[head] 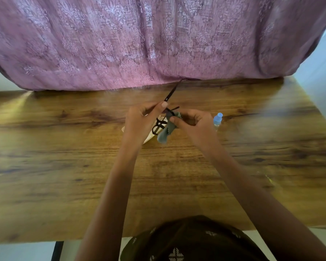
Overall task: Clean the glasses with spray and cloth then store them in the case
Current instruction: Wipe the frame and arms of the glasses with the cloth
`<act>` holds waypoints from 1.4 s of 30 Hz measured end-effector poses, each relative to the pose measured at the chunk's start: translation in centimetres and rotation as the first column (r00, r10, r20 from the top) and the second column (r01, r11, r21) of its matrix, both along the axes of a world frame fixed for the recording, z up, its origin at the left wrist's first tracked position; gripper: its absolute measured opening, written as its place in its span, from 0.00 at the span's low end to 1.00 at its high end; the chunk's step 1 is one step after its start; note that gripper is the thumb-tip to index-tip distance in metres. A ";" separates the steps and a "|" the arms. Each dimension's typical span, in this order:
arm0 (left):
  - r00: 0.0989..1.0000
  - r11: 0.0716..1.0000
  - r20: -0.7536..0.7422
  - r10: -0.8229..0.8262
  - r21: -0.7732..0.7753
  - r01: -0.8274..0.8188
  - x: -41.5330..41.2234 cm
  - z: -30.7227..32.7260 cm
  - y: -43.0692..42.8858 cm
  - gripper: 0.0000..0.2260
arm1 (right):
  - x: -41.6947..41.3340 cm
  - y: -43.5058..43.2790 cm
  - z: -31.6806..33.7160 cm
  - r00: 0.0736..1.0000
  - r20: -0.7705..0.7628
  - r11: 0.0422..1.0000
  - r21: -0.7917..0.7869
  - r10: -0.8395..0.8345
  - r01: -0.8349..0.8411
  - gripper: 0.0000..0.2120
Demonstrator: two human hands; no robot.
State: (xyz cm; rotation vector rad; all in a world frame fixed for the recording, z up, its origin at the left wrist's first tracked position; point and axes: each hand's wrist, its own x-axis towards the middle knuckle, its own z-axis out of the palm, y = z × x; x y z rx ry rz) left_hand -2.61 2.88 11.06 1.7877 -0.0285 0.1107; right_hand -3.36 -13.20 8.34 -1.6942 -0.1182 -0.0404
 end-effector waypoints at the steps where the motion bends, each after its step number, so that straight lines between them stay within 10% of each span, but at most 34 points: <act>1: 1.000 1.000 -0.001 -0.029 0.002 0.029 0.0 0.0 0.2 0.04 | 0.1 -0.1 0.2 1.000 -0.007 1.000 0.017 -0.022 0.023 0.10; 18: 0.921 0.893 -0.081 -0.382 0.224 0.390 0.1 -0.4 2.3 0.10 | 2.4 -4.6 3.2 0.963 -0.268 0.837 0.519 -0.034 0.174 0.05; 26: 0.937 0.939 0.061 -0.344 -0.005 0.345 0.0 0.9 0.9 0.04 | 2.9 -5.0 2.7 0.953 -0.304 0.754 0.629 0.014 0.190 0.05; 42: 0.973 0.935 -0.119 -0.198 -0.320 0.151 0.5 0.5 -1.7 0.12 | -0.6 -0.6 0.6 0.975 -0.222 0.726 0.675 0.024 0.136 0.04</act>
